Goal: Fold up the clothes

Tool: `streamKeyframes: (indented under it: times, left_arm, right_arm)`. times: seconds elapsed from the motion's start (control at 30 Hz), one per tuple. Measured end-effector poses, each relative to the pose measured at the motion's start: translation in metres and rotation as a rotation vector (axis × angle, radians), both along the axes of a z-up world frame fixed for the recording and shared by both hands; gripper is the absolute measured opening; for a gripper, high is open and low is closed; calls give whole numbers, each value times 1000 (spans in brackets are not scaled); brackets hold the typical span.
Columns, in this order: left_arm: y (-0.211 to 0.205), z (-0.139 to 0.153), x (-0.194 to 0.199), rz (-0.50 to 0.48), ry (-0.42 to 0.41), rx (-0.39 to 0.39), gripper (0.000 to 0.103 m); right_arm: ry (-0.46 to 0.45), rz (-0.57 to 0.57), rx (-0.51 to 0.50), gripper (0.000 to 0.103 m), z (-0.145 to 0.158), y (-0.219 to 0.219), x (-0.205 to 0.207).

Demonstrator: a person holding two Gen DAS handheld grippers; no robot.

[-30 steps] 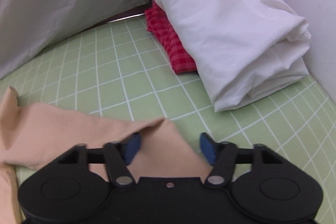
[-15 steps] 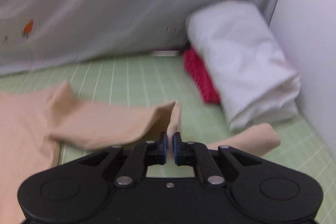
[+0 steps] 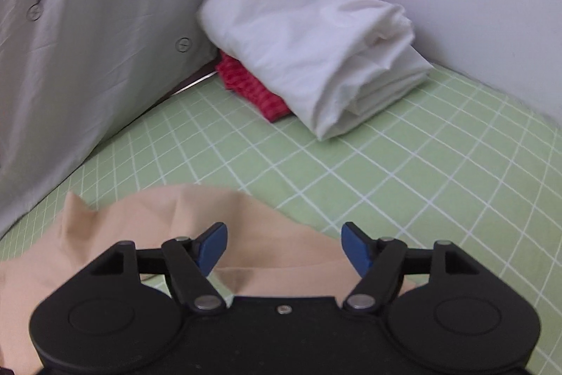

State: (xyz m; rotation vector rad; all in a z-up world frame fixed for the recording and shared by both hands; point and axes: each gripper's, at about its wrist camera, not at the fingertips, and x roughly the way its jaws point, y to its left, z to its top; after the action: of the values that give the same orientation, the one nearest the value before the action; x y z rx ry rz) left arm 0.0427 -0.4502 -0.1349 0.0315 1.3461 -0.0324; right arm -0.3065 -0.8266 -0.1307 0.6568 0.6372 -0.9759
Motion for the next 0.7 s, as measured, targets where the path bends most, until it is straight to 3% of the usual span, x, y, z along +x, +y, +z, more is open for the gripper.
streamKeyframes:
  times: [0.1,0.2,0.27,0.33,0.4,0.47,0.7]
  left_arm:
    - [0,-1,1,2,1,0,103]
    - [3,-1,1,4,2,0,103]
    - [4,-1,0,7,2,-1,103]
    - [4,-2,-2,9,0,-1,103]
    - [4,-3,-3,10,-2,-1,103]
    - [5,-3,-4,12,-5,-1,103]
    - [9,-1,-10,13,-9,-2,103]
  right_arm:
    - [60,-71,50,72,-13,-9,-8]
    - [68,-64,56,69,-18,-7,-8]
    - [79,-45,54,52,-21,-5,-6]
    - [127,-10,29,46,-24,-2,0]
    - [159,13,-7,32,-22,2,2]
    - [186,32,-41,12,-19,5,2]
    - [143,123,-172,1,10,34,-9]
